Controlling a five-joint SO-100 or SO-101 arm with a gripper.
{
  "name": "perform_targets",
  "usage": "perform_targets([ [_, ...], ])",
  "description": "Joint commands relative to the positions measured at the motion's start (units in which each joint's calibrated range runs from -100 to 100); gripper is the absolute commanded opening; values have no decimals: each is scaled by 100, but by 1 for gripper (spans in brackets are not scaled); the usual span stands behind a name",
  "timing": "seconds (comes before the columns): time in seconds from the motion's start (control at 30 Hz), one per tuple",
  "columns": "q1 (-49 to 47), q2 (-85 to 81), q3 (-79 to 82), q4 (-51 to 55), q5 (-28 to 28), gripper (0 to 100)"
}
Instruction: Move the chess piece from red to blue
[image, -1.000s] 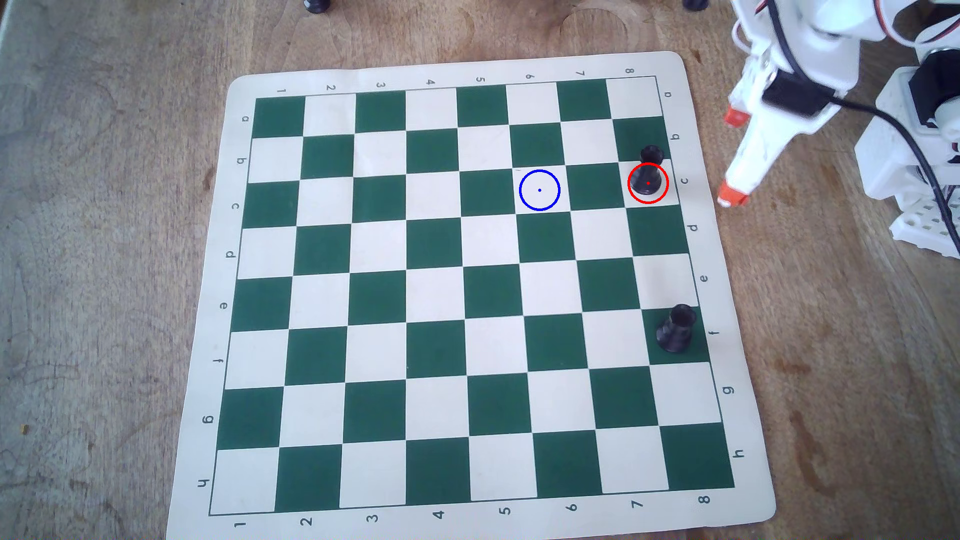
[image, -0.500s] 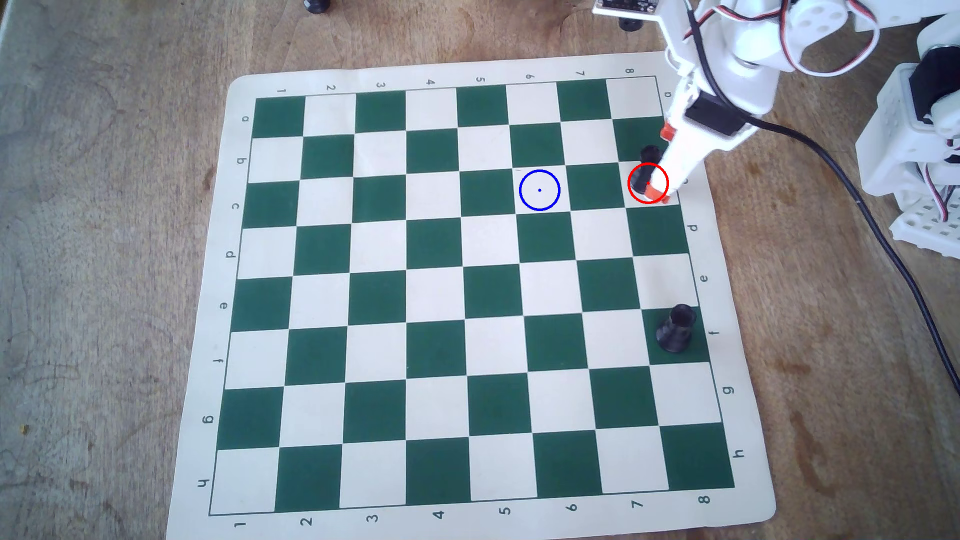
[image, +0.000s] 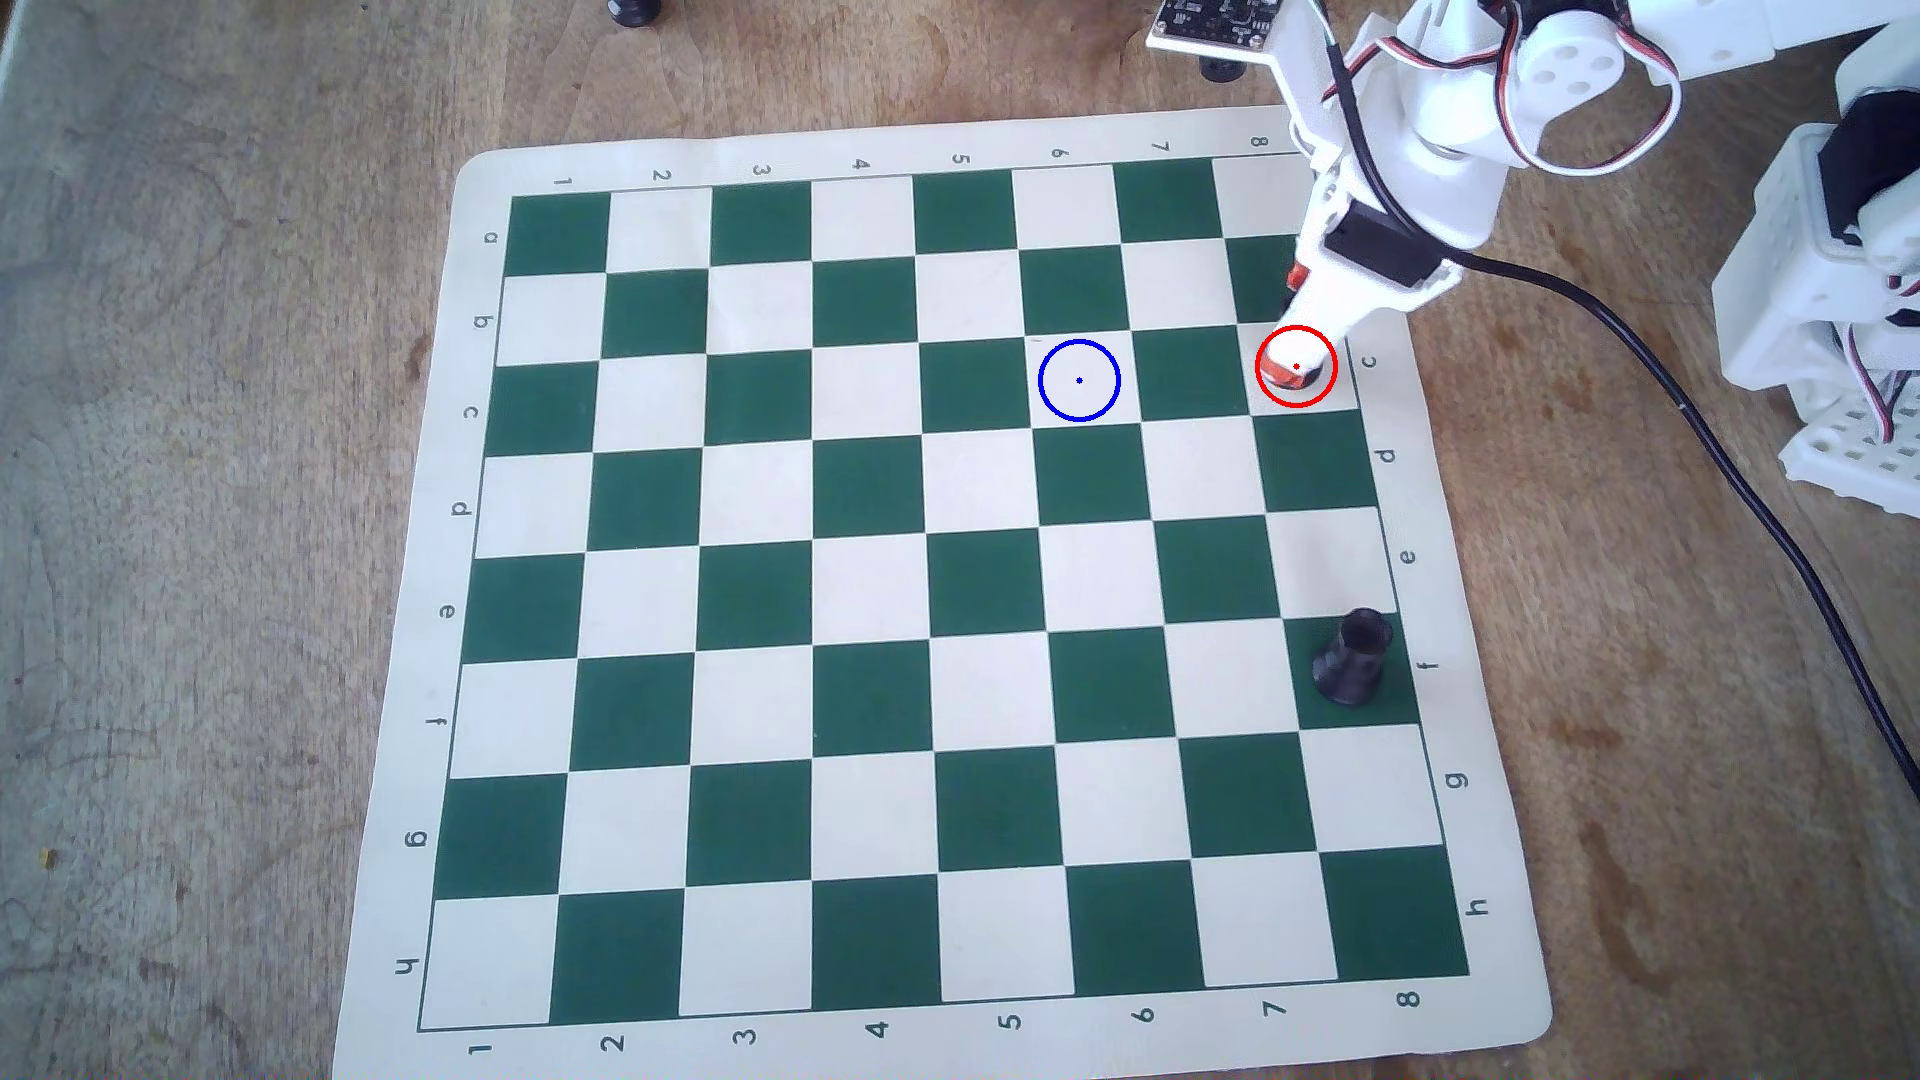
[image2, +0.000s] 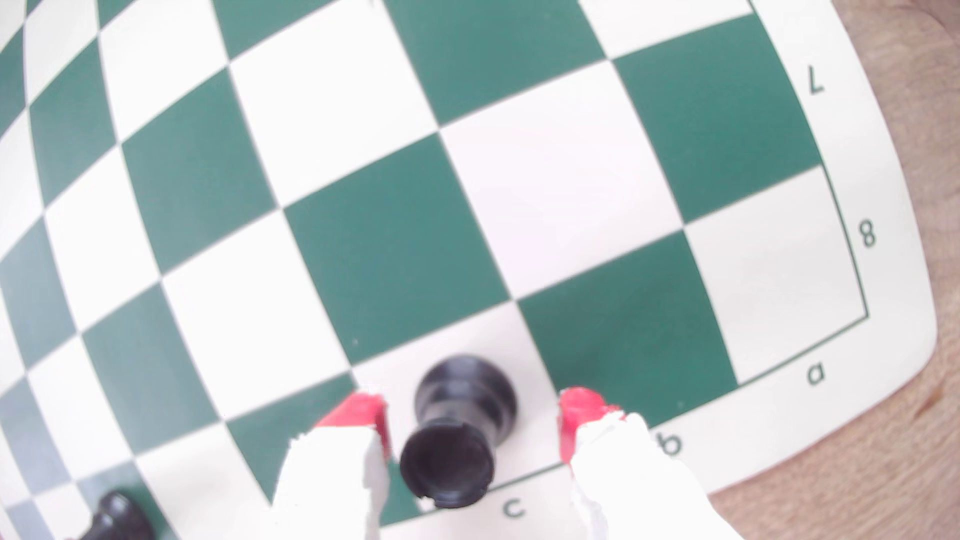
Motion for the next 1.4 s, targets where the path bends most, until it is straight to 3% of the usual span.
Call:
perform_targets([
  [0.0,-22,-86,-141,-57,15,16],
  [0.43,-257,-248,-295,-65,-103,13],
  [0.67,-359,-290,-376,-49,-112,1],
  [0.97,-366,-494,-503,0,-210,0],
  [1.07,-304,-570,-784,402,-112,0],
  [1.37,33,-1012,-3141,3194,63,0],
])
